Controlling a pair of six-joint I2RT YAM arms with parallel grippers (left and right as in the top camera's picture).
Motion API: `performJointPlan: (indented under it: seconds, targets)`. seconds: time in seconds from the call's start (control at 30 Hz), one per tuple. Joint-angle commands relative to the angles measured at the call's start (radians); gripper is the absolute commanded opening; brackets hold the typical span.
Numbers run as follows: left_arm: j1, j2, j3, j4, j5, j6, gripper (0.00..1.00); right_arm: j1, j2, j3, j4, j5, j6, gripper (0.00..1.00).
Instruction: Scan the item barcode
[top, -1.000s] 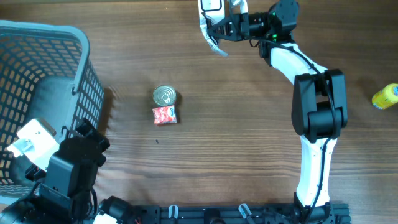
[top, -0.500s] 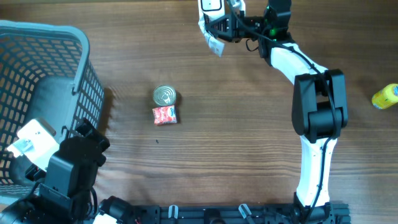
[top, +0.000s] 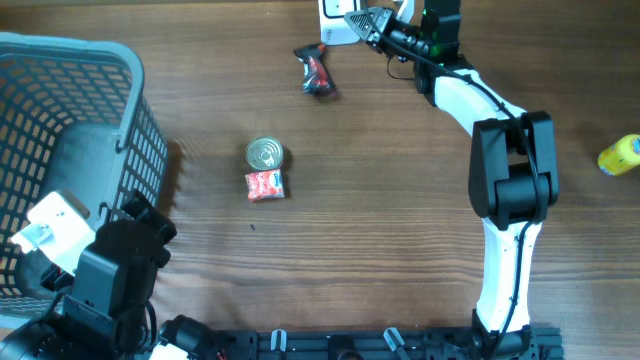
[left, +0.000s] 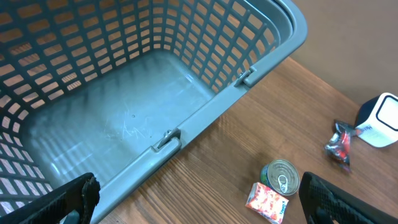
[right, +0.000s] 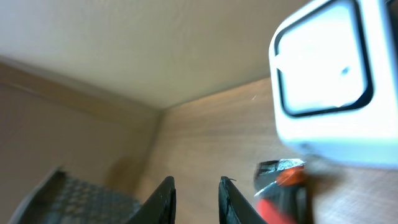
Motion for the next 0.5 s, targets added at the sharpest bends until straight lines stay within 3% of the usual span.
performJointPlan:
  seconds: [0.0,0.13,0.2,0.23,0.27,0.47]
  targets:
    - [-0.003,0.003,-0.002,0.003,-0.018,-0.016,1.0,0.011,-0.029,0.014,0.009,0.051,-0.121,0.23]
    - [-0.003,0.003,-0.002,0.002,-0.026,-0.016,1.0,0.025,-0.029,0.014,-0.049,-0.05,-0.17,0.31]
    - [-0.003,0.003,-0.002,0.003,-0.035,-0.016,1.0,0.045,-0.03,0.014,-0.127,-0.088,-0.258,0.42]
    - [-0.003,0.003,-0.002,0.003,-0.044,-0.016,1.0,0.072,-0.03,0.014,-0.208,-0.072,-0.345,0.55]
    - [-0.003,0.003,-0.002,0.003,-0.046,-0.016,1.0,0.084,-0.03,0.014,-0.238,-0.047,-0.369,0.61]
    - [-0.003,0.005,-0.002,0.002,-0.058,-0.016,1.0,0.201,-0.088,0.019,-0.465,0.415,-0.432,0.82]
